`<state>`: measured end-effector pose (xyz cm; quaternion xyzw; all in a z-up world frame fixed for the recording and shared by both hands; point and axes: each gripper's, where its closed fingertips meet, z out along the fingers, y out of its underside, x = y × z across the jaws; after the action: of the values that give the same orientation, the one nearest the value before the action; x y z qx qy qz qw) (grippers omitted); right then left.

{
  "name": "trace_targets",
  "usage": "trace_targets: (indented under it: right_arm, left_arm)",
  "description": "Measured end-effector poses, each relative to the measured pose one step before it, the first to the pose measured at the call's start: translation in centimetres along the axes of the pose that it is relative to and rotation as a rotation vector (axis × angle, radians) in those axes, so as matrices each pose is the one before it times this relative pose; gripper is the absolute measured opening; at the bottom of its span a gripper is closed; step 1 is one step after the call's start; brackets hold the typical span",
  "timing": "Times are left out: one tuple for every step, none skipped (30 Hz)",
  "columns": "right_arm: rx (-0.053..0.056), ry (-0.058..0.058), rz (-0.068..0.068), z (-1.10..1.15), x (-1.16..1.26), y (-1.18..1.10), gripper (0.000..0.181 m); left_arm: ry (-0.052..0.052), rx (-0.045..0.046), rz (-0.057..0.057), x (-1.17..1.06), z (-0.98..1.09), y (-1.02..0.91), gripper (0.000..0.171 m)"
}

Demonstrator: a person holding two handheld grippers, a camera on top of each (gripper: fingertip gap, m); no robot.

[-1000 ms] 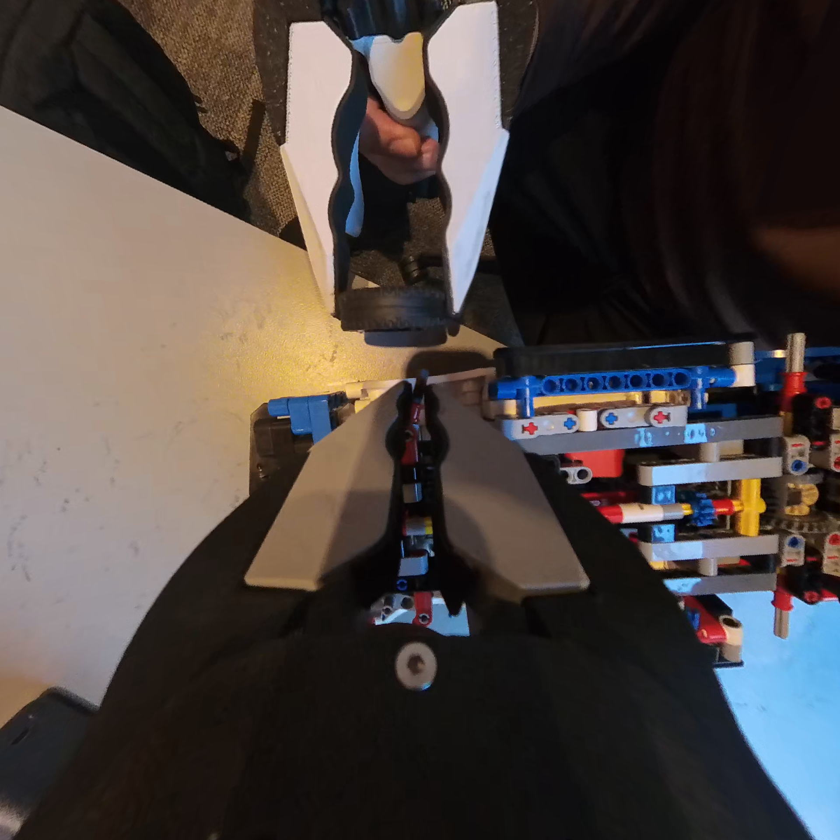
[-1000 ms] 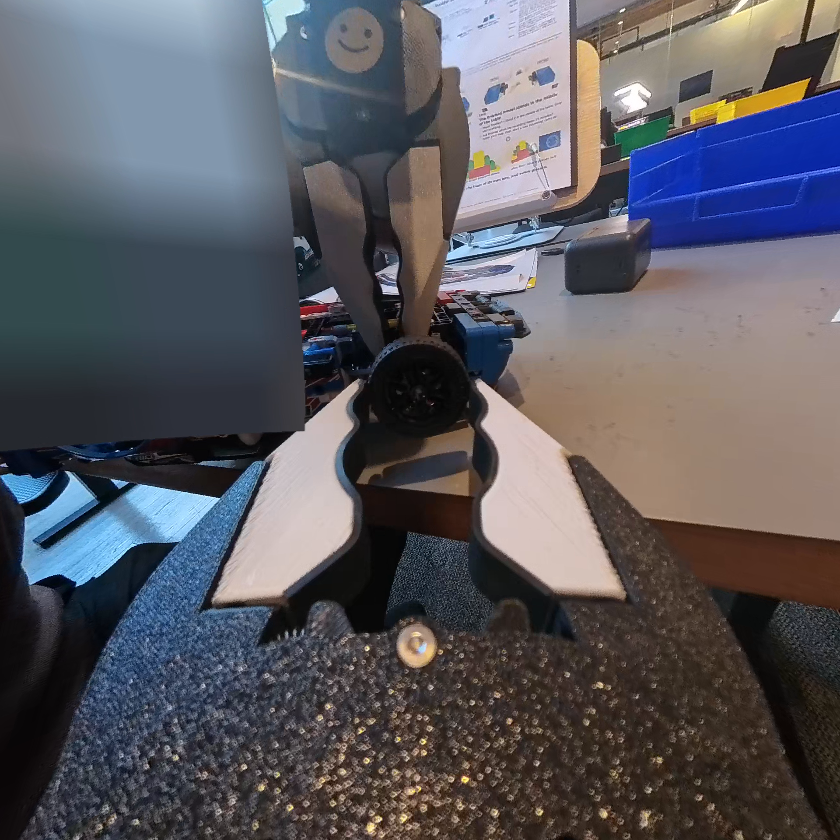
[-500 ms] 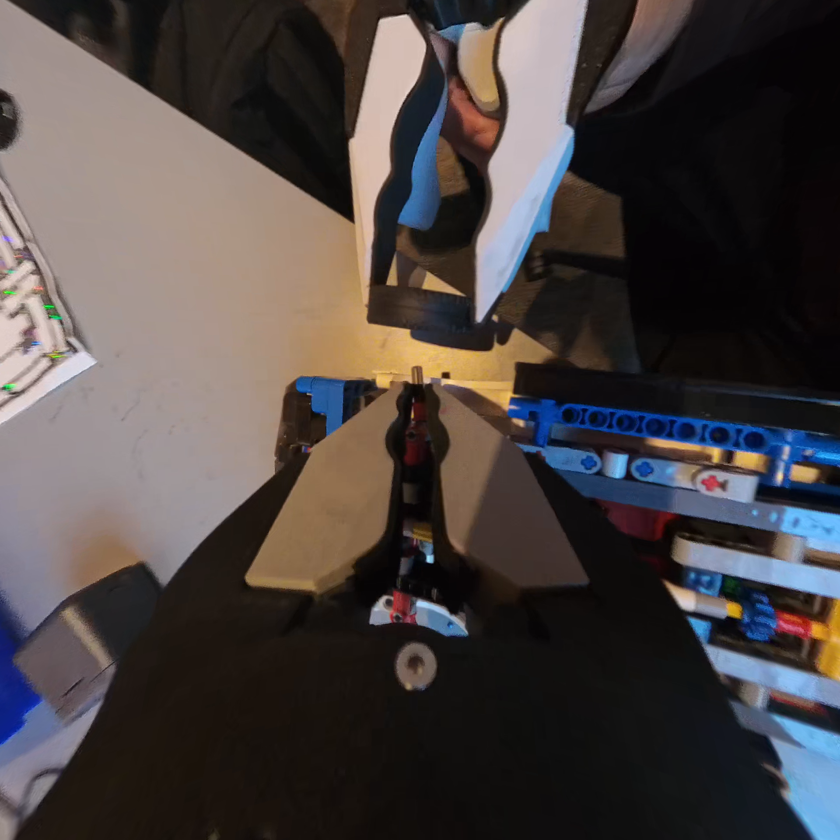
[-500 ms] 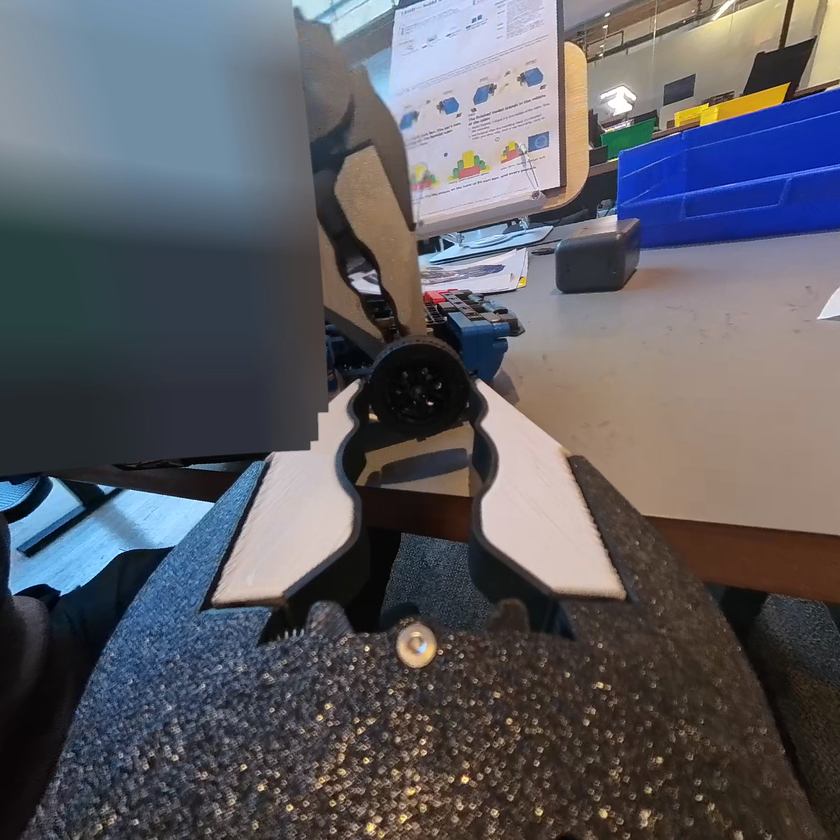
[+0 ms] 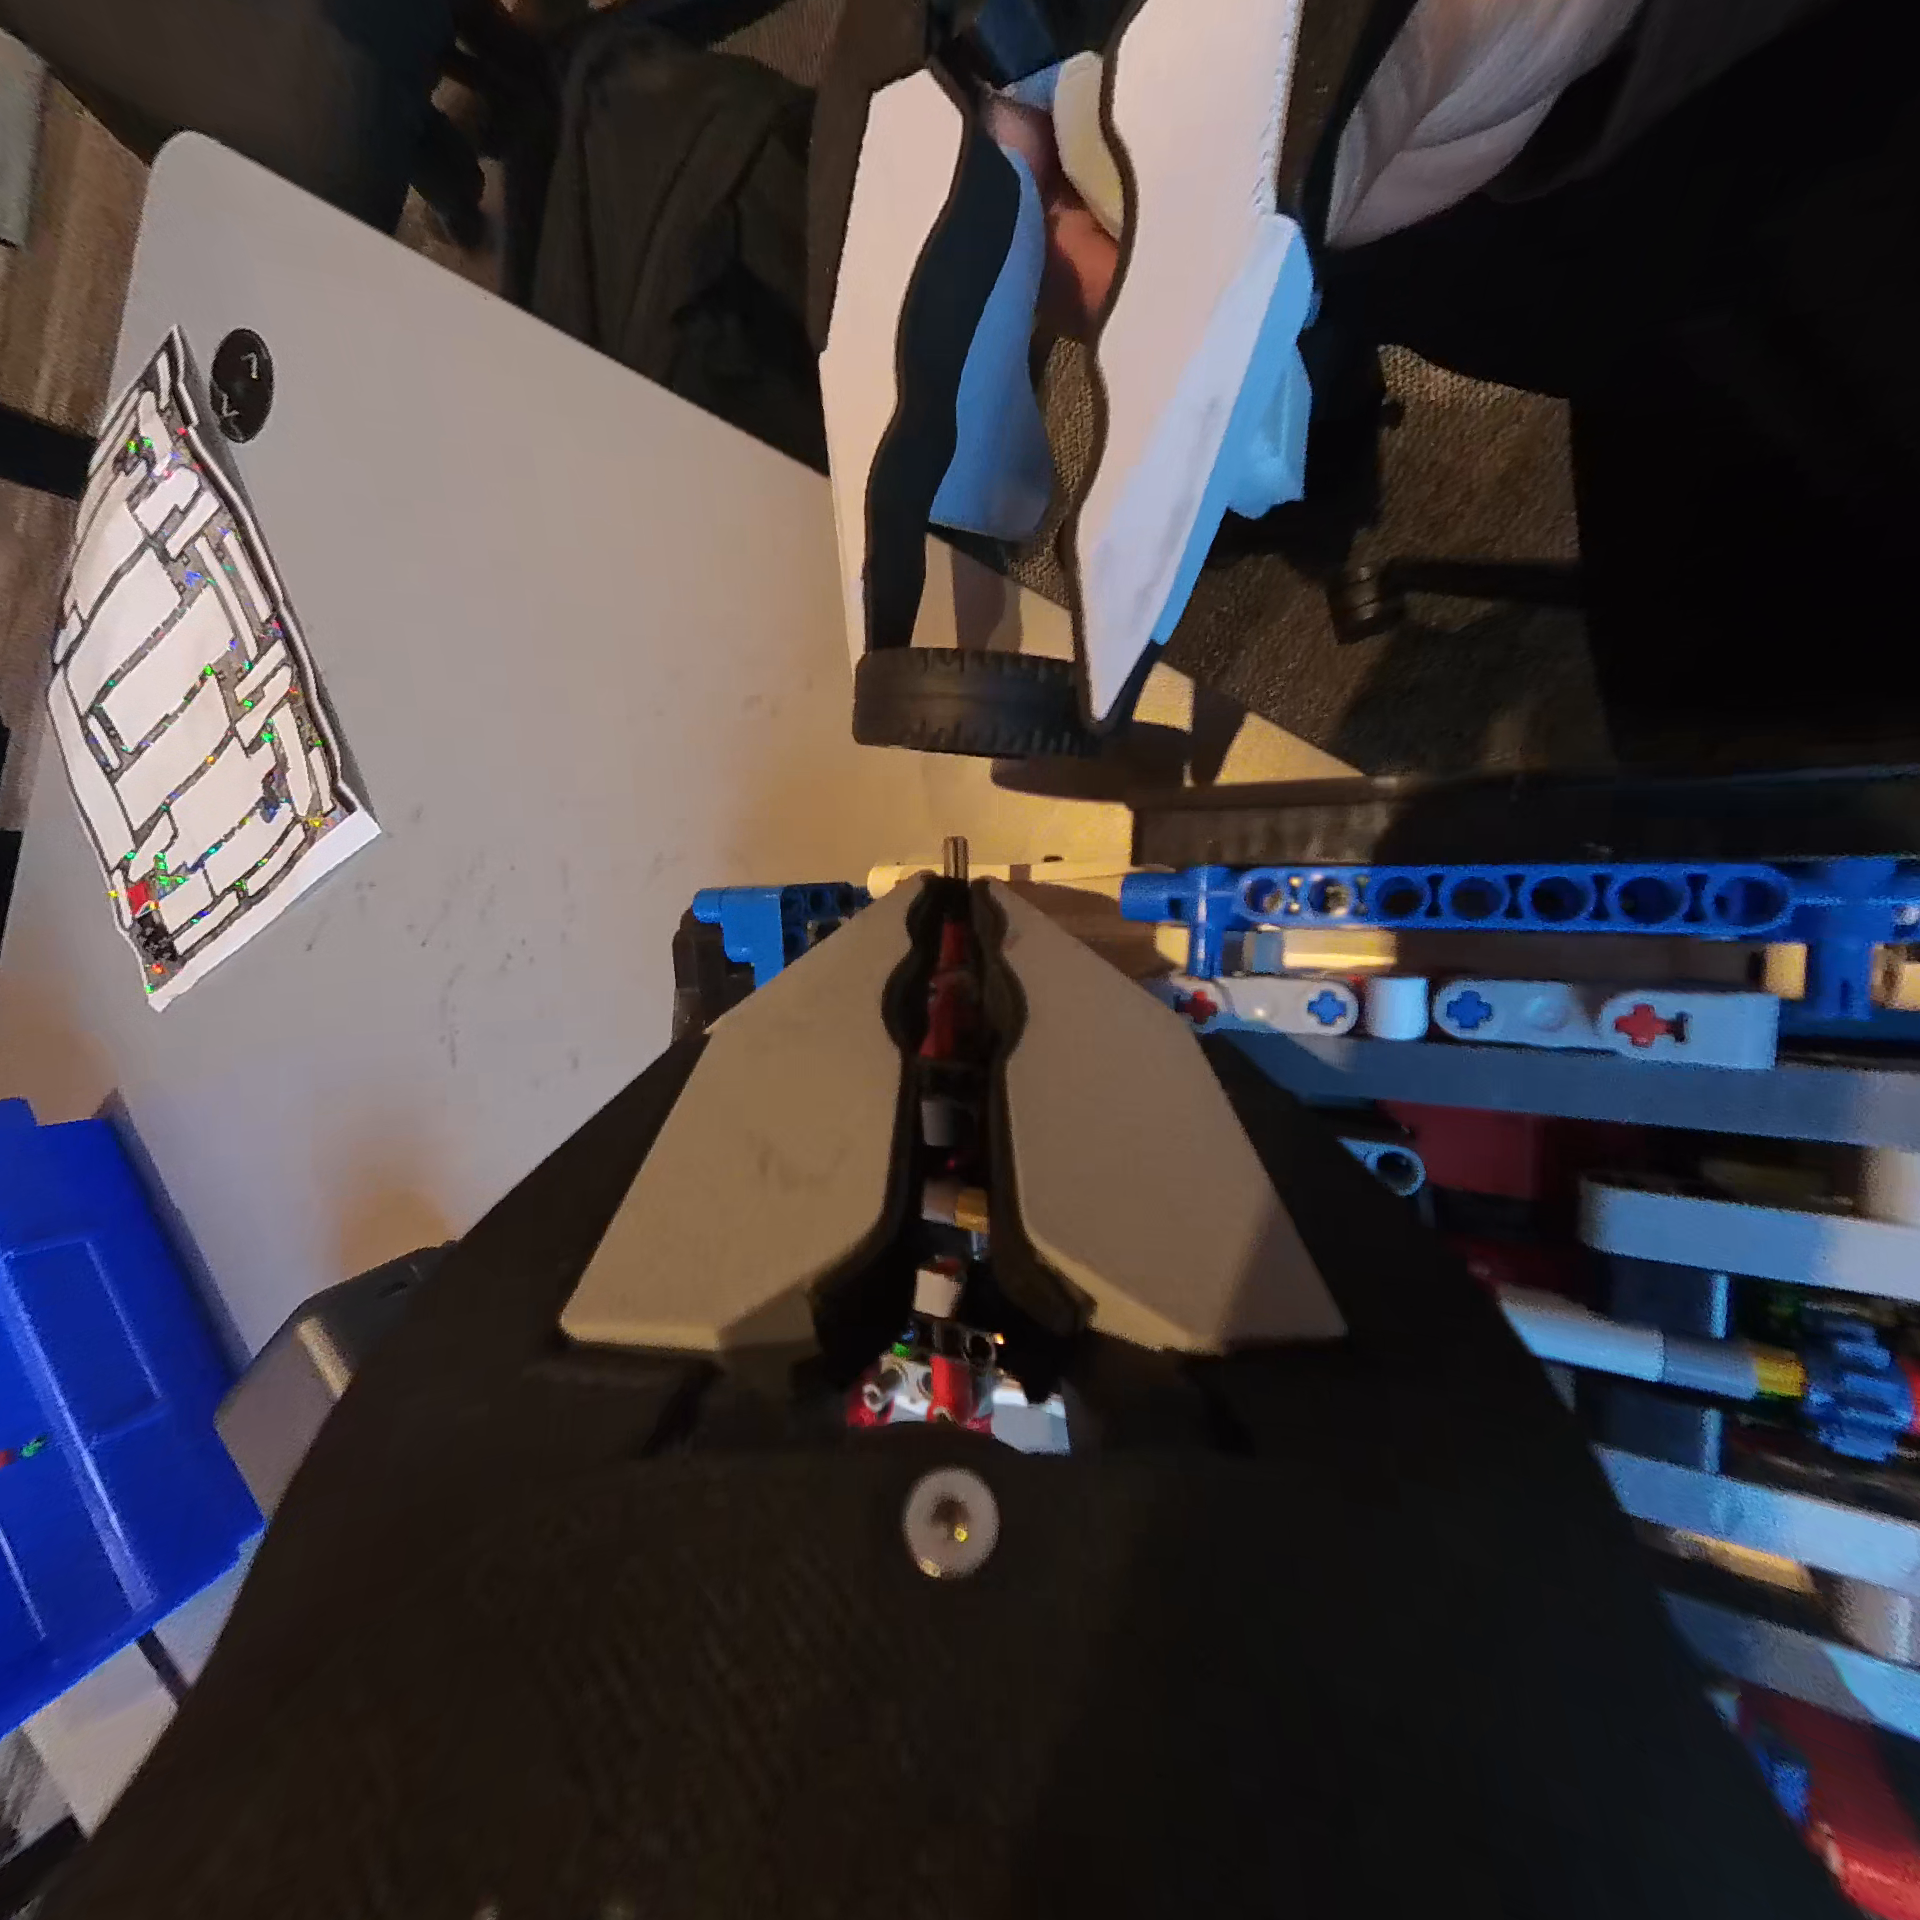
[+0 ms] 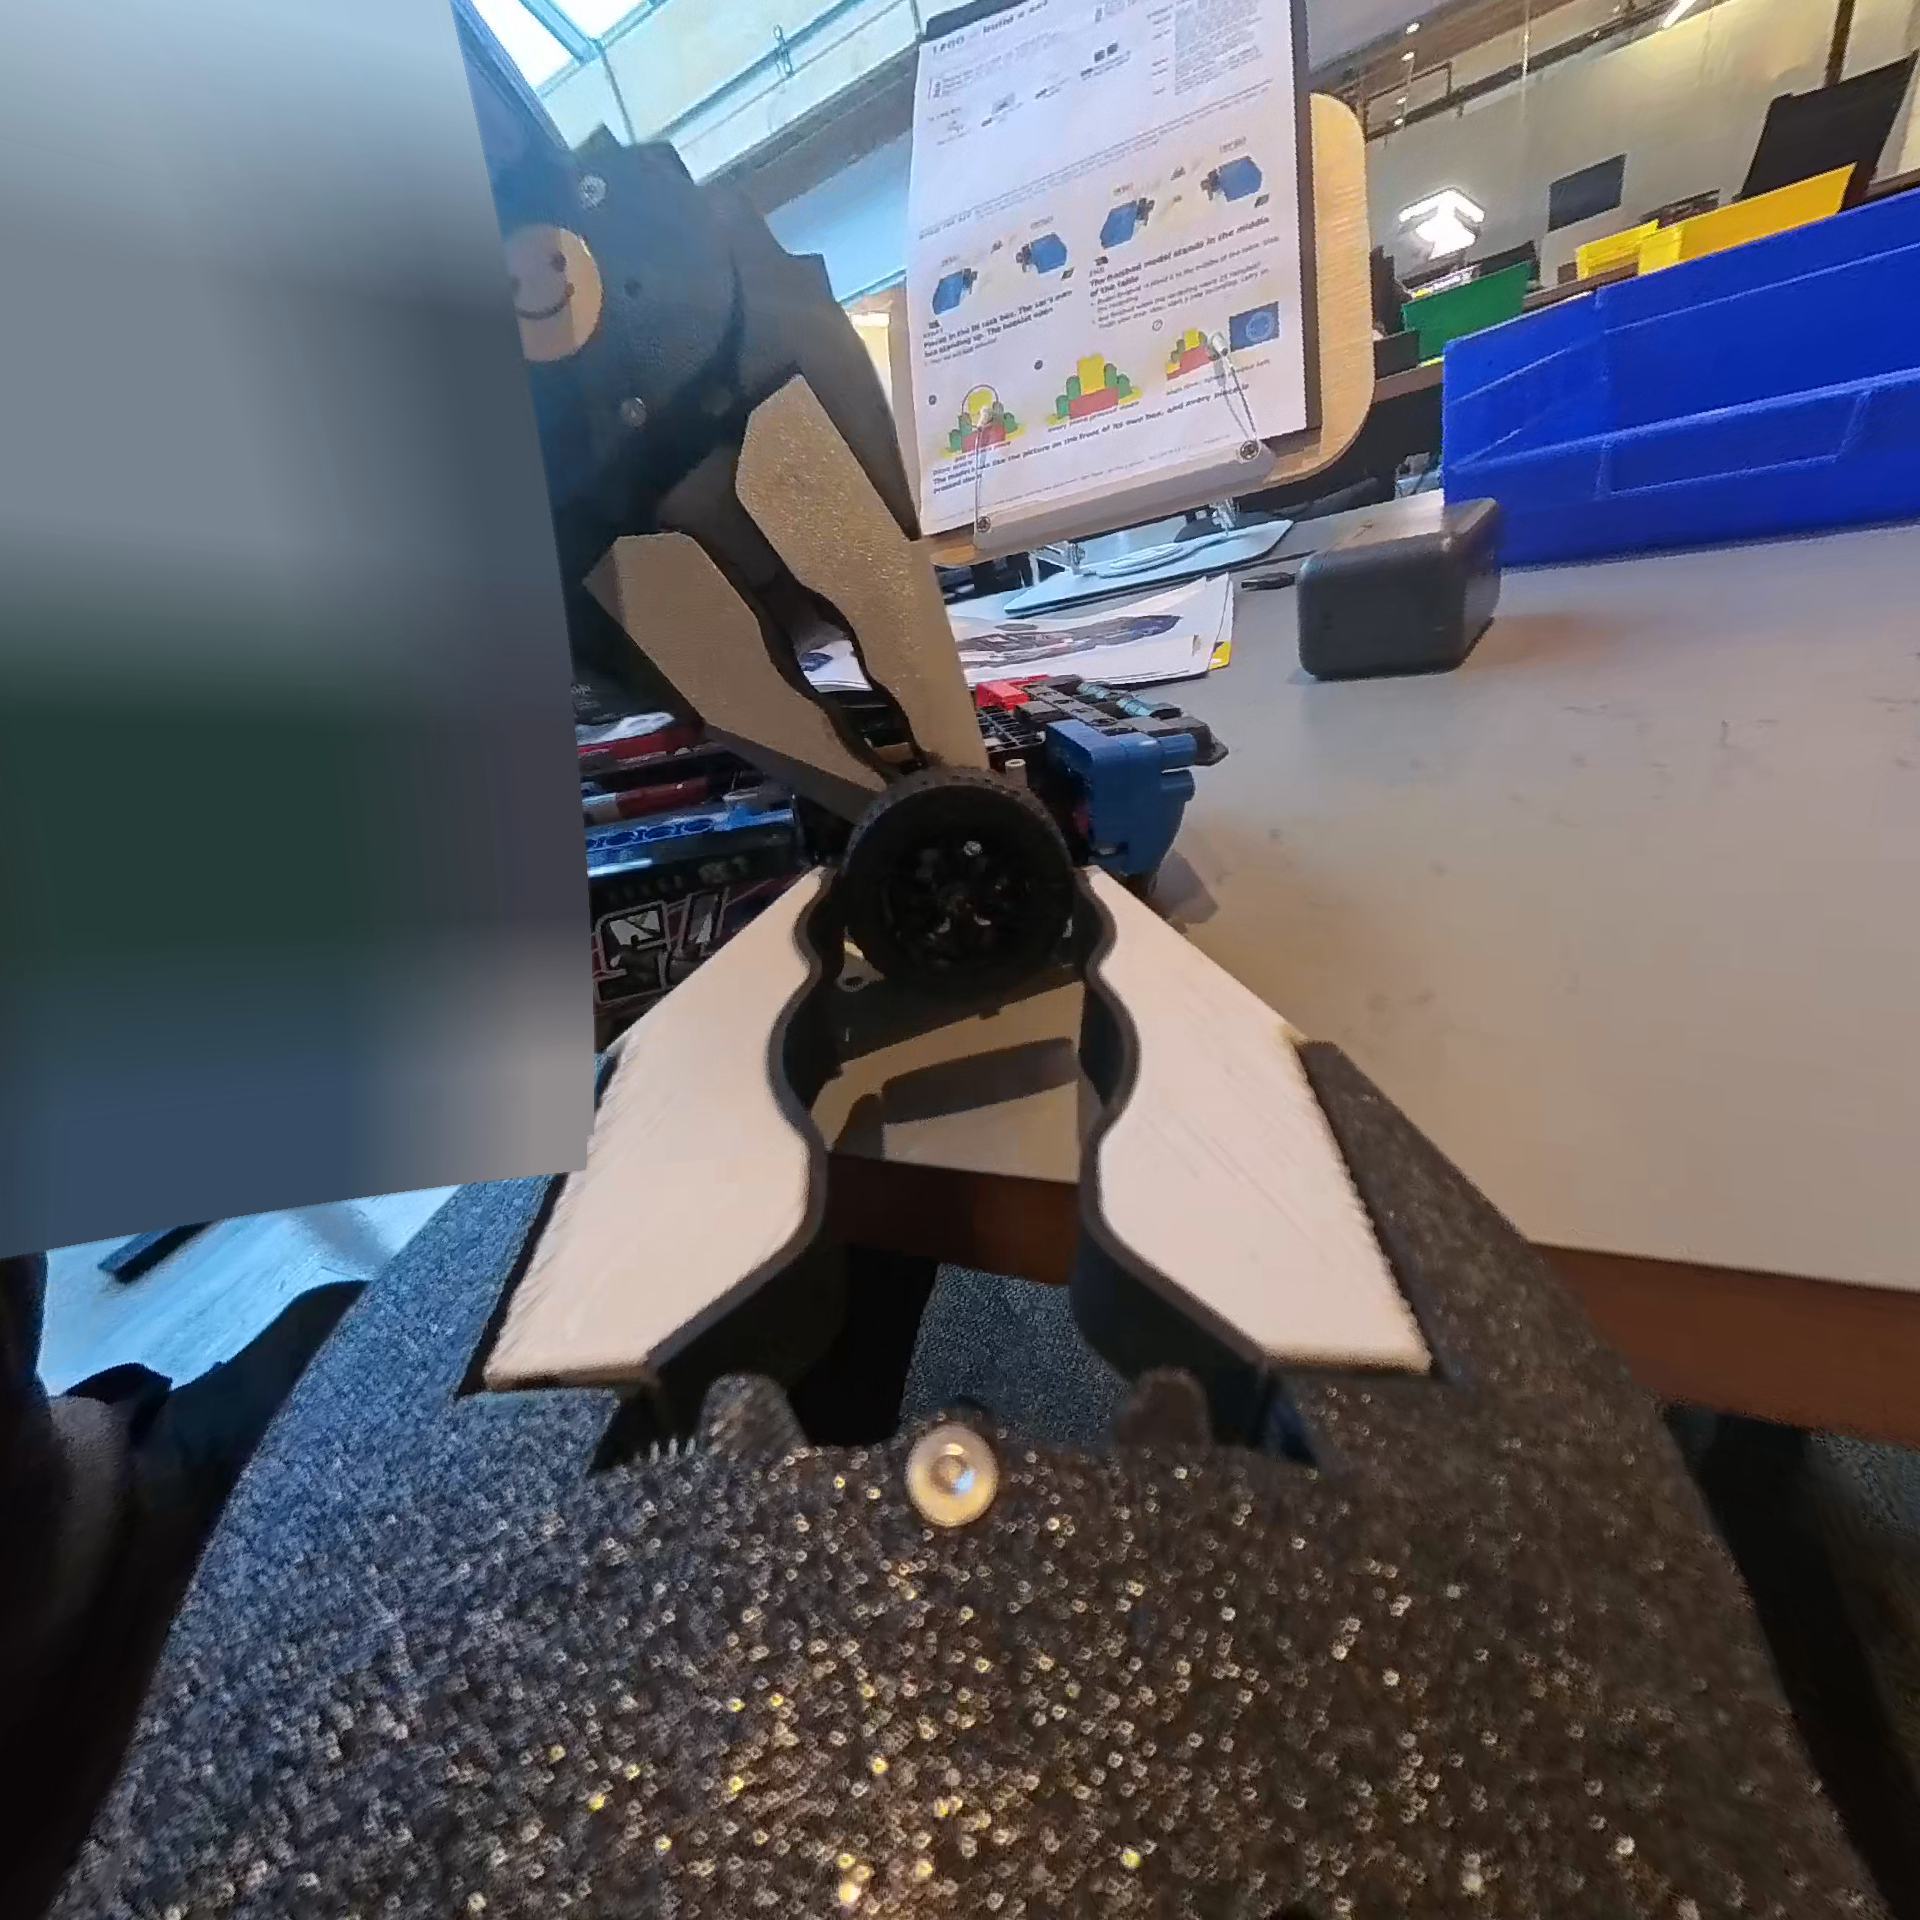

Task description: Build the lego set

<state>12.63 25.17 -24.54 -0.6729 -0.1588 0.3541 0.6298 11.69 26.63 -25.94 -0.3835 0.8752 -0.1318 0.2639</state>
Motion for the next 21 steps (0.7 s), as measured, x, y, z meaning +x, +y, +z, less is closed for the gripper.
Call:
trace_targets:
  right_arm:
    - [-0.0011,-0.0001,-0.0083,0.129,-0.055,-0.072,0.039]
    - [-0.0013,0.0033,-0.01,0.142,0.0,-0.089,0.039]
    - [-0.0009,0.0047,-0.0108,0.121,0.044,-0.06,0.039]
    - [-0.0017,0.0068,-0.0072,0.101,0.12,0.004,0.039]
    - [-0.0022,0.0097,-0.0021,0.02,0.206,0.059,0.039]
    - [0.0022,0.0042,0.002,-0.053,0.155,0.044,0.039]
    - [0.0049,-0.0014,0.0063,-0.101,0.092,-0.009,0.039]
    - [0.0045,-0.0008,0.0078,-0.13,0.114,-0.033,0.039]
    - [0.0045,0.0,0.0051,-0.159,0.109,-0.069,0.039]
    - [0.0052,0.001,0.0022,-0.169,0.108,-0.101,0.039]
    - [0.0054,0.0018,0.0014,-0.162,0.124,-0.084,0.039]
    - [0.0033,0.0029,0.003,-0.126,0.148,-0.049,0.039]
    - [0.0013,0.0023,0.0049,-0.125,0.145,-0.005,0.039]
    - [0.0007,0.001,0.0051,-0.11,0.107,0.02,0.039]
    - [0.0008,0.0015,0.0032,-0.12,0.074,0.012,0.039]
    - [0.0015,0.0017,0.0005,-0.137,0.058,-0.011,0.039]
    - [0.0021,0.0012,-0.0004,-0.146,0.035,-0.054,0.039]
    - [0.0044,0.0,-0.0006,-0.171,0.019,-0.1,0.039]
    - [0.0061,-0.001,-0.0005,-0.179,0.029,-0.122,0.039]
    - [0.0058,-0.0002,0.001,-0.181,0.065,-0.099,0.039]
    - [0.0047,-0.0009,0.0038,-0.166,0.095,-0.049,0.039]
  left_arm:
    - [-0.0034,0.00397,-0.0003,-0.033,-0.03,0.045,0.002]
    - [-0.0075,0.0027,0.0069,-0.034,-0.035,0.032,0.002]
    - [-0.0105,-0.00099,0.0072,-0.044,0.002,0.047,0.002]
    - [-0.0089,-0.00556,0.004,-0.052,-0.001,0.054,0.002]
    - [-0.0065,-0.00924,0.0017,-0.045,0.004,0.059,0.002]
    - [-0.0074,-0.01161,-0.0044,-0.085,0.025,0.06,0.002]
    - [-0.0052,-0.00764,-0.0057,-0.051,0.016,0.01,0.002]
    - [-0.0016,0.00229,-0.0051,0.0,-0.042,-0.074,0.002]
    - [-0.0046,0.0116,-0.0111,-0.085,-0.11,-0.174,0.004]
    - [-0.0112,0.0186,-0.0202,-0.271,-0.222,-0.247,0.01]
    - [-0.0021,0.01334,-0.0237,-0.263,-0.283,-0.211,0.017]
    - [0.0004,0.00976,-0.0219,-0.295,-0.34,-0.179,0.02]
    - [-0.0018,0.01285,-0.0207,-0.335,-0.434,-0.253,0.024]
    - [-0.0022,0.00905,-0.0213,-0.37,-0.56,-0.212,0.029]
    - [-0.0162,-0.00004,-0.0328,-0.639,-0.726,-0.044,0.037]
    - [-0.0155,-0.00861,-0.0519,-0.752,-0.796,0.271,0.049]
    - [-0.0164,-0.01473,-0.0644,-0.917,-0.82,0.654,0.055]
    - [-0.0203,-0.00359,-0.0625,-1.109,-0.763,0.859,0.056]
    - [-0.011,0.00927,-0.0565,-1.106,-0.624,1.038,0.057]
    - [0.0056,0.01482,-0.0546,-1.005,-0.364,1.134,0.057]
    - [0.0451,0.02241,-0.0597,-0.475,-0.116,1.003,0.062]
